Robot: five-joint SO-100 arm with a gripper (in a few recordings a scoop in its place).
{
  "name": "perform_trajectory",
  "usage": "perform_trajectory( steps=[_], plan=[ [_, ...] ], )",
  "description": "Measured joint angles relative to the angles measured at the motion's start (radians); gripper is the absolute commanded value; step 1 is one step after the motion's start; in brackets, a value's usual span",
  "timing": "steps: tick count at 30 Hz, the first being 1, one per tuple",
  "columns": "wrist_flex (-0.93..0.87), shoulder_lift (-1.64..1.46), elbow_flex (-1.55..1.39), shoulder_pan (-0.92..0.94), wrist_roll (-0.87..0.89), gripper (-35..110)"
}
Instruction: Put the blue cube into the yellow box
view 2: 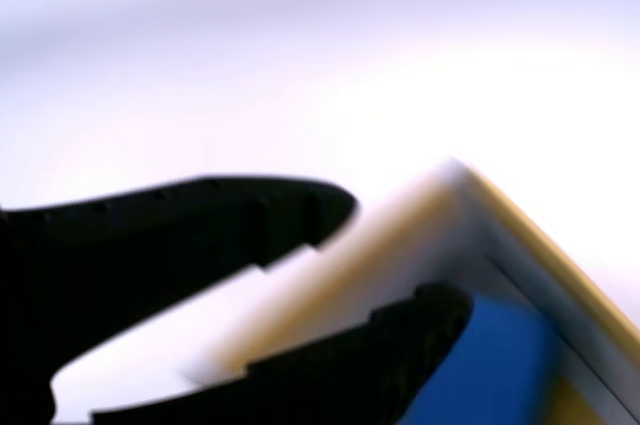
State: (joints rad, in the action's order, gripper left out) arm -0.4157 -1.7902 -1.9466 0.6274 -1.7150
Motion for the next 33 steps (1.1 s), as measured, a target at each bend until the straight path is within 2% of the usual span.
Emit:
perform_trajectory(
  steps=[9, 15, 33],
  plan=[
    [-0.403, -0.362, -0.140, -0.370, 0.124, 4],
    [-0.555, -0.604, -0.310, -0.591, 0.187, 1],
    [-0.698, -1.281, -0.933, -0.620, 0.124, 0]
  ],
)
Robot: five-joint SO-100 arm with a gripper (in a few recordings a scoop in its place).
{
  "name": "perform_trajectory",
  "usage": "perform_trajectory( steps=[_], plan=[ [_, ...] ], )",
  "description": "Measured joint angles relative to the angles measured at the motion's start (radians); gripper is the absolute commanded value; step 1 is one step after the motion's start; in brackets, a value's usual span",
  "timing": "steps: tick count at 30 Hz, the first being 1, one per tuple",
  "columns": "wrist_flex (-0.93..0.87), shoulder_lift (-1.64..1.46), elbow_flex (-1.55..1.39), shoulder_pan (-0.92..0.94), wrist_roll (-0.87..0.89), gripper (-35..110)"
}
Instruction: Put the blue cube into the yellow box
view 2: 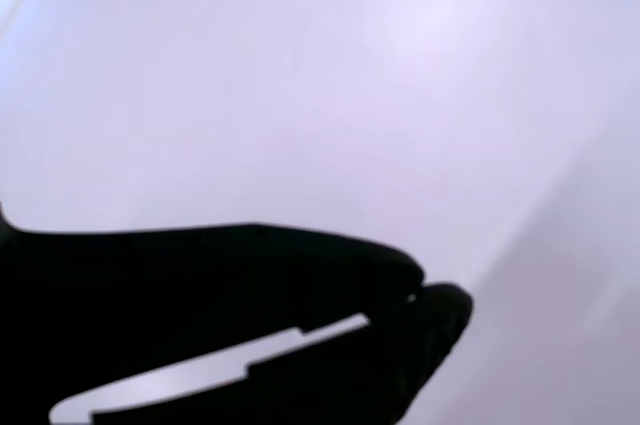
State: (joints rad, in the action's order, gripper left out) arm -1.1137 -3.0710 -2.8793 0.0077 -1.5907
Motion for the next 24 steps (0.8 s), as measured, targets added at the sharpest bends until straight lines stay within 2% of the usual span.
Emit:
perform_trajectory(
  steps=[9, 24],
  plan=[
    [-0.115, -0.242, -0.193, 0.000, -0.008, 0],
    [-0.229, -0.245, -0.238, -0.003, -0.049, 0]
  ],
)
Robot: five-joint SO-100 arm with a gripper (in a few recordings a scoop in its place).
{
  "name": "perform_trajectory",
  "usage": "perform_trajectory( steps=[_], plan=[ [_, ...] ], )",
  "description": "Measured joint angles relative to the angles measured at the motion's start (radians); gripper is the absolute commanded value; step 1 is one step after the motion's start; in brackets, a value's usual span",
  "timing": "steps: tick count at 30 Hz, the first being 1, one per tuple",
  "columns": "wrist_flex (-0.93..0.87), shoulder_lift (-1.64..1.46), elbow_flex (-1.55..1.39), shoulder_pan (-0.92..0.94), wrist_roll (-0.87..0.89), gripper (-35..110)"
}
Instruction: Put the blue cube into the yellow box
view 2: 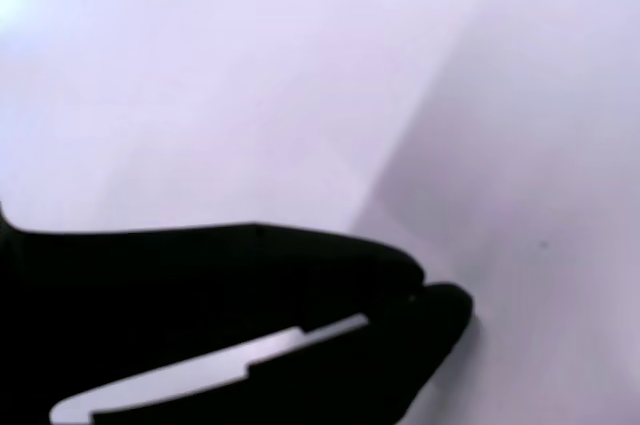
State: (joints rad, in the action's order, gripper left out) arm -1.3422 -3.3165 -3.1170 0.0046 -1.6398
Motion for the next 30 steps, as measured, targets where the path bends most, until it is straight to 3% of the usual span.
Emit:
perform_trajectory(
  steps=[30],
  plan=[
    [-0.002, 0.000, 0.000, 0.000, 0.031, 1]
  ],
)
